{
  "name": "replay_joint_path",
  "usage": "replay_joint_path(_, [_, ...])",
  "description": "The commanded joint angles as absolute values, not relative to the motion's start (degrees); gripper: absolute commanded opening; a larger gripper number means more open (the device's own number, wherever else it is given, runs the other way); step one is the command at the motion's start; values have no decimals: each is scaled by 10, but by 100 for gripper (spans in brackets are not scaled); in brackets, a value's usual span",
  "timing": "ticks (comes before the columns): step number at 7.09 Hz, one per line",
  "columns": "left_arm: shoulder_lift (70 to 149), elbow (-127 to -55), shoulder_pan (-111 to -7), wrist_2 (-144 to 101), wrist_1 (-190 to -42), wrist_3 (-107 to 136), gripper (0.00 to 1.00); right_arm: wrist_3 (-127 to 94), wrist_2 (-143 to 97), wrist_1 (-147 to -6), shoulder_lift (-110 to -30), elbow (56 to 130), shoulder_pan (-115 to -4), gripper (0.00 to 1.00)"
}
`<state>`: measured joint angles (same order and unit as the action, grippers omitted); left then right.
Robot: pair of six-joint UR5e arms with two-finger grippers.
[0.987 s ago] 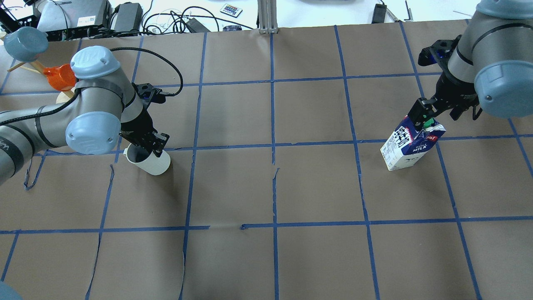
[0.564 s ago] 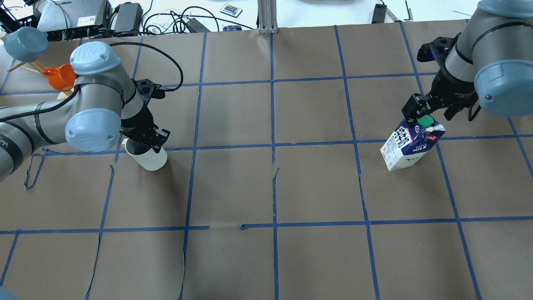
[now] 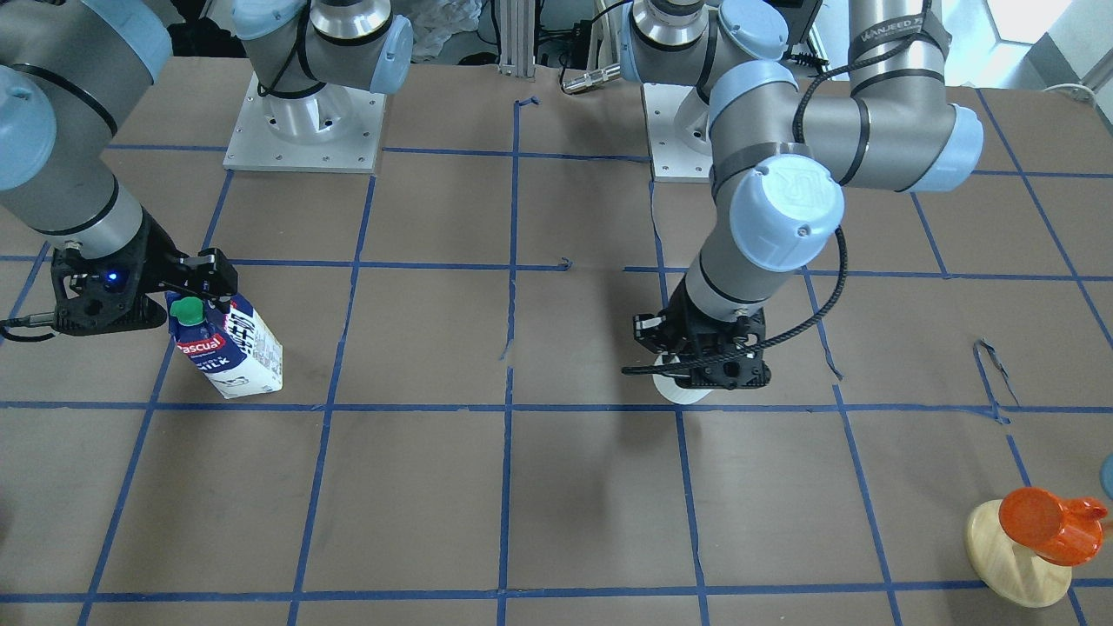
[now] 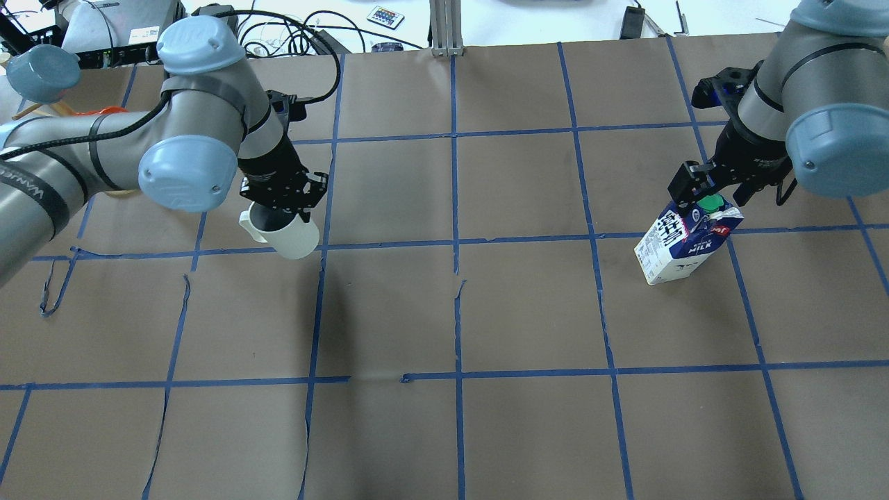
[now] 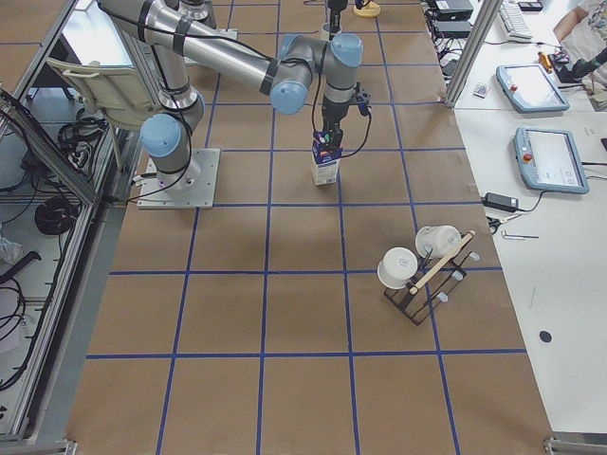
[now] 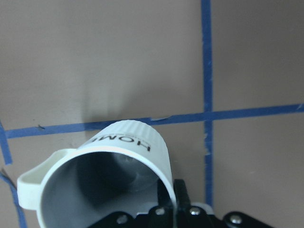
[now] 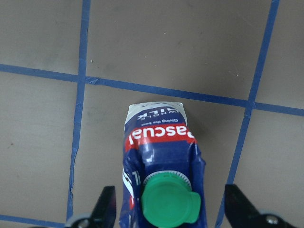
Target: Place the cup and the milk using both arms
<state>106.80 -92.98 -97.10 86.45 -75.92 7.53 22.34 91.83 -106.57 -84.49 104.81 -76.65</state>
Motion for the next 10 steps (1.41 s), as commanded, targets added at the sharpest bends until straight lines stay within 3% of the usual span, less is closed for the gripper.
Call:
replay_joint_path(1, [1118,-884,-1087,852,-754,184,0,221,919,-1064,-844,1049,-766,78])
replay_joint_path(2, [1137,-881,-1122,840,-742,220,0,222,919,-1066,-844,1050,-766,77])
replay_joint_path(4, [1171,-881,-1159,824,-734,228,0,222,923,-1068,-841,1051,-766,55])
replay_joint_path(5, [1179,-880,-1159,824,-716,229,0,219,920,-1067,-841,1050,-766,52])
replay_joint_path(6, [1186,-882,-1159,837,-714,228,21,216,919,-1066,-842,1047,-766,43])
replay_joint_path(7, [1187,-881,-1159,849,-714,229,99,214,924,-1065,-842,1046,-766,42])
replay_joint_path(10, [1155,-873,-1147,852,-722,230,100,209,919,-1061,-846,1029,-768,39])
